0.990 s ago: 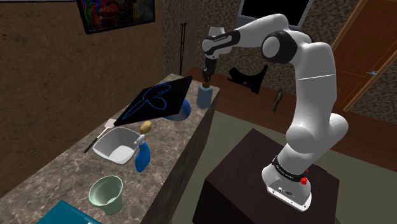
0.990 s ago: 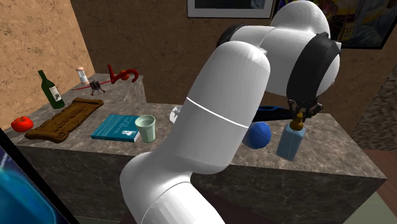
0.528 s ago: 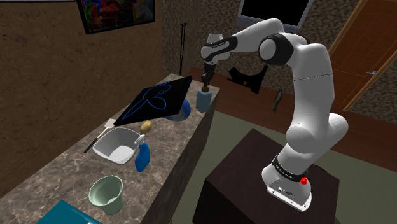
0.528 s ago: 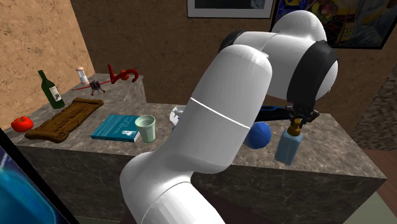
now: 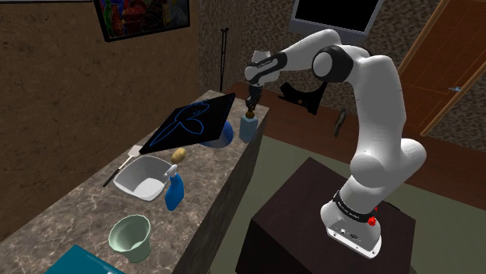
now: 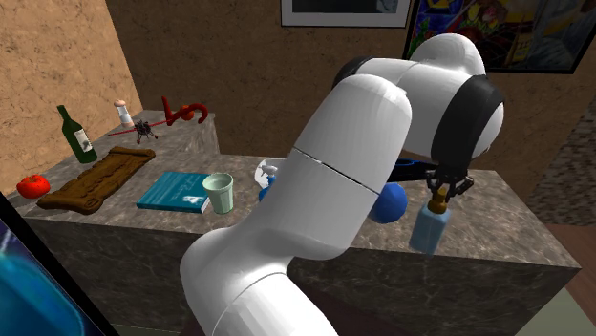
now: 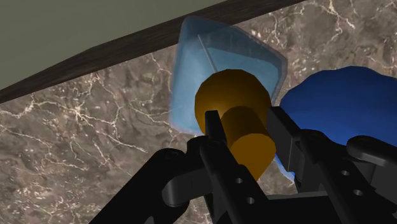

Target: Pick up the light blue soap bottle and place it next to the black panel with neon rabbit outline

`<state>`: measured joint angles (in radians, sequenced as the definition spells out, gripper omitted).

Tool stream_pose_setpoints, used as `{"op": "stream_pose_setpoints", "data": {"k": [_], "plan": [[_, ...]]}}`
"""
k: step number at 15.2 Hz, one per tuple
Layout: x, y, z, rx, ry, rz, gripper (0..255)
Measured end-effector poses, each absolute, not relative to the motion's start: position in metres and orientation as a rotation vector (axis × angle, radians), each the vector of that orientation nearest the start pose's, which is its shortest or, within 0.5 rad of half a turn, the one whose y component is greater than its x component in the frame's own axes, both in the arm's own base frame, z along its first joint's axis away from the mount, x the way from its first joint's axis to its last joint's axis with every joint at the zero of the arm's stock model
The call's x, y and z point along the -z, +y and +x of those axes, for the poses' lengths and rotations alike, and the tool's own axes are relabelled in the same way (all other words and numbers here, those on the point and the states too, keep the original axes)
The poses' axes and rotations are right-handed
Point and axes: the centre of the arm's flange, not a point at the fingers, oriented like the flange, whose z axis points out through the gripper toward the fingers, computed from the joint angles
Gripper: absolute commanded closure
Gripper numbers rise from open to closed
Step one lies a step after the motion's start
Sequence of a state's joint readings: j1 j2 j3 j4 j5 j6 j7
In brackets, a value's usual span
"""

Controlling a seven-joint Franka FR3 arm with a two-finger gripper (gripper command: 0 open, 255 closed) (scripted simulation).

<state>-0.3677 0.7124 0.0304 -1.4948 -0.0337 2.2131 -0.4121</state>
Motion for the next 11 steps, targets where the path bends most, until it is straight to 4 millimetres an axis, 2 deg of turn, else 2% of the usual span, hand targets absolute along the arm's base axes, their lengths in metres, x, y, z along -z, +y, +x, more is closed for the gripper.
{"op": "stream_pose_setpoints", "data": {"k": [2, 7, 8, 11], "plan": [[-0.2421, -0.2413, 0.6728, 0.005, -0.137, -3.148, 255], [-0.2396, -0.2418, 0.6733, 0.005, -0.137, -3.148, 255], [-0.2396, -0.2418, 0.6733, 0.005, -0.137, -3.148, 0], [-0.24, -0.2418, 0.6734, 0.006, -0.137, -3.148, 0]]}}
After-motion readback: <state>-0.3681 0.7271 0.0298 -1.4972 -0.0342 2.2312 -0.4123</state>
